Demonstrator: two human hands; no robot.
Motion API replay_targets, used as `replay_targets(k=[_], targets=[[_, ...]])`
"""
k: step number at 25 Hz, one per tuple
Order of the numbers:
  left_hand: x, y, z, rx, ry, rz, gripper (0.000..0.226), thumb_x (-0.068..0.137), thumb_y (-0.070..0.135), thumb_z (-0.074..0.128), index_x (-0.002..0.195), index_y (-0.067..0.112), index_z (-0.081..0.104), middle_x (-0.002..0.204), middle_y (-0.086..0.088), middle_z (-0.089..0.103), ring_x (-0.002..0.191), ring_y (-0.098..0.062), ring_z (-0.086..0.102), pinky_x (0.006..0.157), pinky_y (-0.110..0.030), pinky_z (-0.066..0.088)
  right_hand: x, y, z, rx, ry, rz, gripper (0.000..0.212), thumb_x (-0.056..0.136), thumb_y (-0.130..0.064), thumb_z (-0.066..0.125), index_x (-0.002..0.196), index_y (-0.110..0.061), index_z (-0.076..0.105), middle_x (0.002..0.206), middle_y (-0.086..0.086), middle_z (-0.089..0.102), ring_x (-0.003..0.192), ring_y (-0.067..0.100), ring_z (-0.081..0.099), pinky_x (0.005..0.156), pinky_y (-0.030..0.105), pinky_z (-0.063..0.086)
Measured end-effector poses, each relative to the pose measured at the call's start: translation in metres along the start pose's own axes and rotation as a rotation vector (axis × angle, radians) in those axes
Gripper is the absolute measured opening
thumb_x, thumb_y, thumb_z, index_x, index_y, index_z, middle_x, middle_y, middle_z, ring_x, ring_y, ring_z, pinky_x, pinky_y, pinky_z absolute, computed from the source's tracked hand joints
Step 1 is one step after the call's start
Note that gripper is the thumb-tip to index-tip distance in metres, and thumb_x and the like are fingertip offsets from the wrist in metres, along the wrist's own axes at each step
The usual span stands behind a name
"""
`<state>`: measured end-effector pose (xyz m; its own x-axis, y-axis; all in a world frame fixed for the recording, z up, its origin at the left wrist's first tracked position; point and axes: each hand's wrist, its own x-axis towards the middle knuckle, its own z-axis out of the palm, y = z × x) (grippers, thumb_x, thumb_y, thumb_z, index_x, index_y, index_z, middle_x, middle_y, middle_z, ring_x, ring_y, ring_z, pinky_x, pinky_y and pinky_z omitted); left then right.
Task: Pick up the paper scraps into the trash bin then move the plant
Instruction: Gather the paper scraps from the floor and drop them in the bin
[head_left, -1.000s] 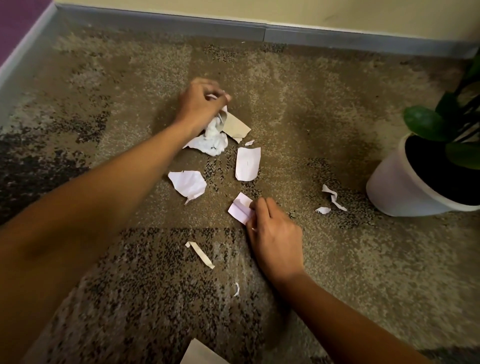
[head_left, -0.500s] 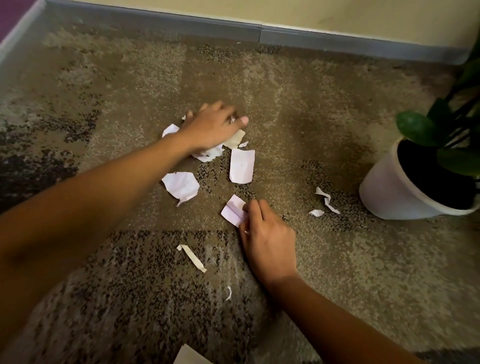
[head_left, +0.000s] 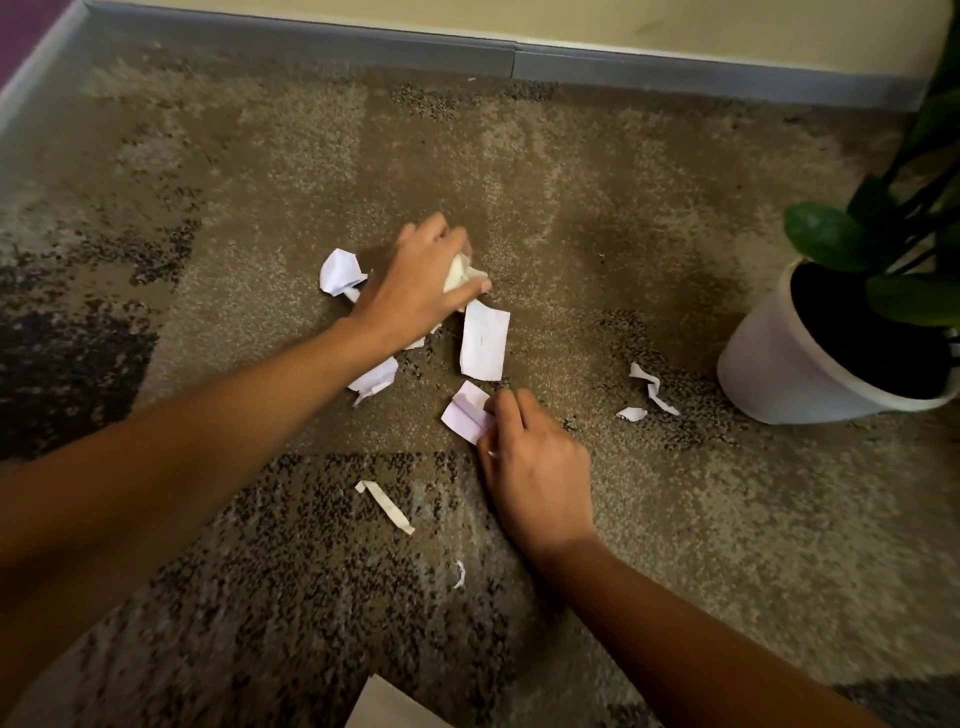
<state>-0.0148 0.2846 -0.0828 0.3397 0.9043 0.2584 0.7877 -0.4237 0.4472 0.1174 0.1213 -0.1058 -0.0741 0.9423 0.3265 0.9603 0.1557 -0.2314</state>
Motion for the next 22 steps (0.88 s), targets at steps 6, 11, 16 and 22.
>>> replay_targets(k=[6,11,16,22], targets=[[-0.006,-0.012,-0.038,-0.351,0.287,-0.542,0.028,0.076,0.047,0.072,0.085,0.024,0.059,0.084,-0.001,0.063,0.073,-0.014,0.054,0.061,-0.022,0.035,-0.001,0.001,0.002,0.012,-0.003,-0.006,0.009,0.084,-0.021,0.06,0.085,-0.015,0.053,0.077,0.0,0.054,0.058,0.016,0.052,0.049,0.023,0.026],[-0.021,-0.029,-0.045,-0.116,-0.003,-0.741,0.072,0.077,0.048,0.07,0.13,0.009,0.041,0.133,-0.014,0.052,0.109,-0.027,0.055,0.078,-0.03,0.046,-0.001,0.001,0.003,0.004,0.008,-0.008,0.007,0.085,-0.022,0.054,0.085,-0.015,0.053,0.077,0.0,0.055,0.057,0.017,0.053,0.047,0.023,0.026],[-0.023,-0.032,-0.045,-0.02,-0.175,-0.813,0.08,0.075,0.051,0.072,0.132,0.004,0.042,0.135,-0.019,0.051,0.124,-0.035,0.049,0.092,-0.038,0.041,-0.001,0.001,0.003,-0.002,0.019,-0.009,0.006,0.086,-0.021,0.055,0.087,-0.015,0.054,0.077,-0.001,0.055,0.053,0.011,0.047,0.046,0.02,0.026],[-0.023,-0.028,-0.06,-0.086,-0.119,-0.709,0.054,0.081,0.046,0.067,0.119,0.009,0.063,0.113,-0.015,0.065,0.104,-0.03,0.06,0.079,-0.031,0.043,-0.002,0.002,0.004,-0.014,0.019,-0.015,0.006,0.086,-0.022,0.056,0.087,-0.015,0.054,0.076,-0.002,0.055,0.052,0.012,0.048,0.045,0.02,0.024]])
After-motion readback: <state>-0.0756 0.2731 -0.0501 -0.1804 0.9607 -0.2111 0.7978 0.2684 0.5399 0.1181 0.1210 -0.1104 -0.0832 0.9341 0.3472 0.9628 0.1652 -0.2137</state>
